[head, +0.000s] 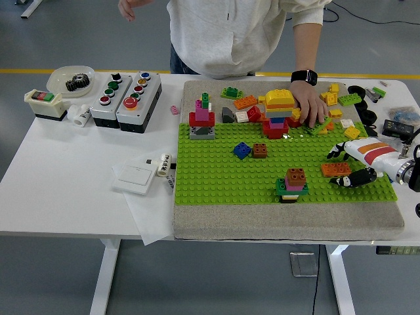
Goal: Pick up the brick,pile it on top of brick,press brick,pick up the brick,pile it on top of brick,press brick
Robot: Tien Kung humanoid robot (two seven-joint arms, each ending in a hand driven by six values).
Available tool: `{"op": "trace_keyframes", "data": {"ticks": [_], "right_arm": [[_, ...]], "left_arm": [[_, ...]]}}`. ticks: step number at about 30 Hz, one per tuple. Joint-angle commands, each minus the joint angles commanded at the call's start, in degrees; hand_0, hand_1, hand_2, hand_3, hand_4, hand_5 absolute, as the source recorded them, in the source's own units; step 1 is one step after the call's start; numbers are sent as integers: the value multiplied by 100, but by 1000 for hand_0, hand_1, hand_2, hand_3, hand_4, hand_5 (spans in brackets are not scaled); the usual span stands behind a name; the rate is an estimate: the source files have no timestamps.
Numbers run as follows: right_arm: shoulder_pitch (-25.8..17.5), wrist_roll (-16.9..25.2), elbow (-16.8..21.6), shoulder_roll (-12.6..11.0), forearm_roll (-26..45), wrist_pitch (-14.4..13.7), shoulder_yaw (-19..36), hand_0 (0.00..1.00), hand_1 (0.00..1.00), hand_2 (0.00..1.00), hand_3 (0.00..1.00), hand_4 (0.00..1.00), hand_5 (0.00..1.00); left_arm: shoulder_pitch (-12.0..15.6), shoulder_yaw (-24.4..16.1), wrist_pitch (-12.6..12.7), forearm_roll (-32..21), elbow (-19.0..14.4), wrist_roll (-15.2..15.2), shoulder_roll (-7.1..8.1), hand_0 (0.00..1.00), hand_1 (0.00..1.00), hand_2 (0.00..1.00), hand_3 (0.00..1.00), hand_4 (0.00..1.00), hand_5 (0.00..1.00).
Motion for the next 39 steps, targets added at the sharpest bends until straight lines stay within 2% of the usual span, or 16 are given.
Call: {"op": "trace_keyframes", "data": {"ticks": [17,18,29,30,39], "right_arm": [[-65,81,-96,40,-42,-219,-34,406,515,602,614,814,448],[-65,83,-95,39,-45,-225,-34,386,495,591,573,795,451],[-103,118,-146,79,-122,-366,-68,372,483,579,557,778,453],[-111,125,-146,81,-126,-386,-73,342,463,562,547,767,452],[-139,143,-166,87,-174,-572,-98,320,449,544,535,750,454]], "left_arm": [[-21,-11,-10,27,-6,3,-3,706,681,752,648,746,639],[-21,-11,-10,27,-6,3,-3,706,679,752,647,746,639],[-6,-27,-11,58,-8,17,-5,706,678,752,648,747,639],[-4,-32,-11,65,-8,19,-6,708,680,751,648,748,640],[0,-54,-19,110,-12,33,-7,712,683,754,649,748,640]]}}
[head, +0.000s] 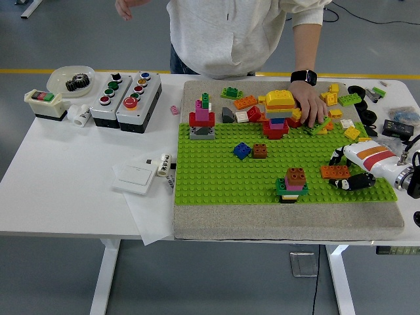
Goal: Pick up the brick,pile it on top of brick,press brick,pick up the brick,pile it on top of brick,press brick
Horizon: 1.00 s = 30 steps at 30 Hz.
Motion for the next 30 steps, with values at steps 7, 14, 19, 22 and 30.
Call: {"op": "trace_keyframes", "data": {"ticks": [7,14,19,22,30], "right_arm": [[-23,31,-20,1,-33,-144,-9,283,425,521,523,736,460],[-25,35,-34,9,-65,-186,1,261,408,504,502,705,469],[-36,44,-40,8,-93,-191,1,252,398,494,489,687,477],[-39,51,-41,9,-100,-206,9,244,396,489,486,680,480],[-43,92,-10,-25,-92,-244,48,240,395,487,485,668,480]], "left_arm": [[-4,-3,-4,8,-2,2,1,712,683,753,649,748,639],[-28,11,-5,-7,-4,-5,2,715,685,756,649,748,638],[-40,21,-4,-18,-5,-10,4,715,686,756,650,749,639],[-48,27,-1,-22,-6,-13,6,716,686,756,649,749,640],[-66,38,-2,3,-3,-31,14,714,686,756,649,750,641]]}}
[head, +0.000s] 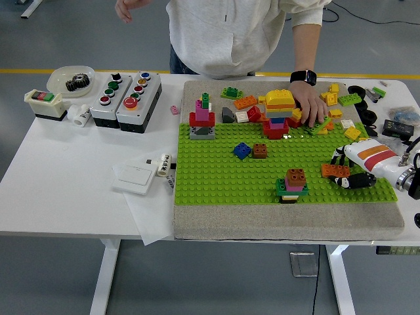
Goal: Pick up the brick,pile it on top of brick,press brick,pick up the brick,pile it on top of brick,press brick
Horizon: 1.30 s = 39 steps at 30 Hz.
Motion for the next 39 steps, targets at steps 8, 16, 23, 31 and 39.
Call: {"op": "trace_keyframes", "data": {"ticks": [8,16,23,31,39], "right_arm": [[-7,49,65,-54,18,-18,29,239,392,484,484,655,469],[-19,64,90,-88,19,-17,45,234,388,482,481,629,469],[-29,85,182,-128,-46,-48,111,232,388,480,480,619,458],[-97,123,542,-272,-216,-96,378,233,387,479,482,614,455],[-273,192,1216,-531,-462,-175,772,233,386,480,482,613,452]], "left_arm": [[17,-3,0,18,6,-4,-5,715,686,756,650,752,644],[23,-9,6,27,9,-4,-6,714,686,757,650,751,643],[19,2,18,13,12,-14,-4,713,686,757,651,752,643],[31,8,29,1,19,-20,-3,711,686,757,651,752,644],[61,-10,31,22,24,-12,-11,711,686,756,651,752,645]]}}
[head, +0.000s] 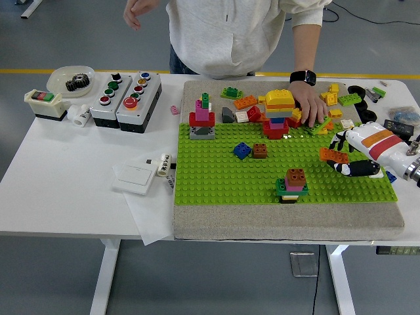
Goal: Pick up the brick,pile it on top of brick,press brick,pick up the brick,pile it on top of brick,press brick
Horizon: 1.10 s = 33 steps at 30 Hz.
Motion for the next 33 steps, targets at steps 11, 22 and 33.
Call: {"op": "trace_keyframes", "data": {"ticks": [11,22,33], "right_arm": [[-386,125,1306,-519,-270,-31,435,234,389,481,483,614,446],[-537,-30,2225,-695,-524,220,321,239,390,485,487,619,434],[-485,-168,2520,-638,-585,317,253,243,393,490,493,632,432]], "left_arm": [[39,-44,-6,58,6,20,-8,714,685,757,651,750,645],[75,-76,-33,115,4,42,-9,713,686,757,652,750,646],[57,-40,-45,84,-1,25,7,711,684,755,651,750,647]]}}
